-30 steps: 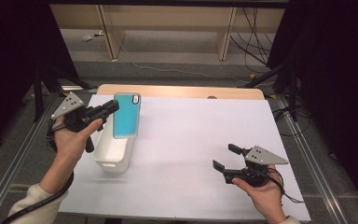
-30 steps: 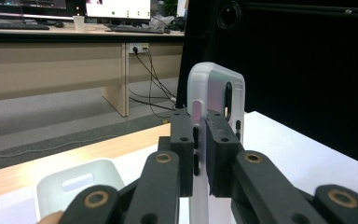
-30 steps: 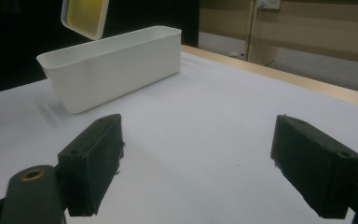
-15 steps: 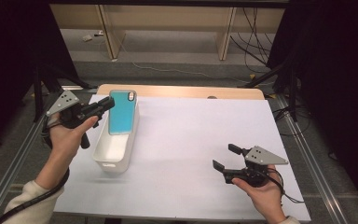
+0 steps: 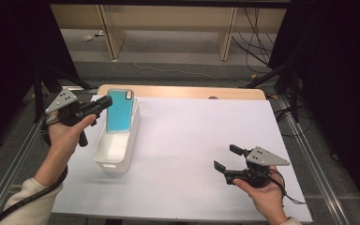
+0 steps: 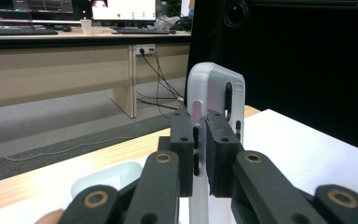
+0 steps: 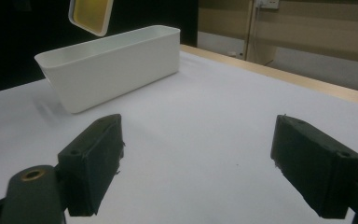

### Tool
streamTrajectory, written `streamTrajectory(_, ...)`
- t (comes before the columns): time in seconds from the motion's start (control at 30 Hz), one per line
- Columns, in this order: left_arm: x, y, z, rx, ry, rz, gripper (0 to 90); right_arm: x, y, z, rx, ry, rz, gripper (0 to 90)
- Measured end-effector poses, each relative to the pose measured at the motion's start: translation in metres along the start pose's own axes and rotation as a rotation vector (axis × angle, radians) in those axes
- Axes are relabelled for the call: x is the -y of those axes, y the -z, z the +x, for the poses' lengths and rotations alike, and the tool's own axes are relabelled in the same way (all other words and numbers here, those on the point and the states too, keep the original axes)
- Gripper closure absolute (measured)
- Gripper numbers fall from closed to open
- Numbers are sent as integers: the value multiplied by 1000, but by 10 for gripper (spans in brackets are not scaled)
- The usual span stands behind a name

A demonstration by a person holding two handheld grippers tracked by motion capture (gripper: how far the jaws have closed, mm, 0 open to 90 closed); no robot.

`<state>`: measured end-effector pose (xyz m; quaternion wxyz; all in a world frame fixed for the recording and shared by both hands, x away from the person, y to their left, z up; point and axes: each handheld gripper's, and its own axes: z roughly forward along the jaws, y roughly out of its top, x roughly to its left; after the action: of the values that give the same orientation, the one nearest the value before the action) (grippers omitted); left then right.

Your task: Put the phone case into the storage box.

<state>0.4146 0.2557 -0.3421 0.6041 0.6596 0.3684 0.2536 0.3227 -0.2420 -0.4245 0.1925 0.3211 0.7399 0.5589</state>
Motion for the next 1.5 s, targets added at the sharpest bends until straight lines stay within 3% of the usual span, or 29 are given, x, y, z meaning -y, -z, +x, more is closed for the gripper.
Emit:
streamTrajectory(0.37, 0, -3, 7, -7, -2, 6, 826, 0, 0, 0, -1, 5, 13, 181)
streamTrajectory(0.43, 0, -4, 9, -4, 0, 6, 825, 1, -1, -1, 17, 29, -8, 181)
streamTrajectory(0.63, 1, -6, 13, -8, -7, 7, 825, 1, 1, 0, 21, 23, 24, 182)
streamTrajectory(0.67, 2, -6, 13, -9, -10, 8, 825, 1, -1, -1, 12, 25, 0, 181)
streamTrajectory(0.8, 2, -7, 14, -7, -12, 5, 826, 2, -2, -1, 16, 33, -6, 181)
streamTrajectory(0.87, 2, -8, 14, -6, -15, 6, 825, 1, 0, 1, 9, 4, 23, 181)
streamTrajectory(0.93, 2, -9, 15, -8, -15, 8, 826, 1, 0, 1, 11, 5, 24, 181)
streamTrajectory(0.97, 2, -10, 16, -10, -18, 12, 825, 2, -2, -1, 14, 32, -6, 181)
streamTrajectory(1.1, 3, -12, 19, -12, -17, 13, 826, 2, -1, -1, 16, 34, 8, 181)
streamTrajectory(1.2, 4, -12, 22, -15, -18, 16, 826, 2, -1, 1, 1, 6, 15, 180)
streamTrajectory(1.5, 5, -14, 27, -22, -20, 20, 826, 2, -1, 1, -2, 6, 17, 178)
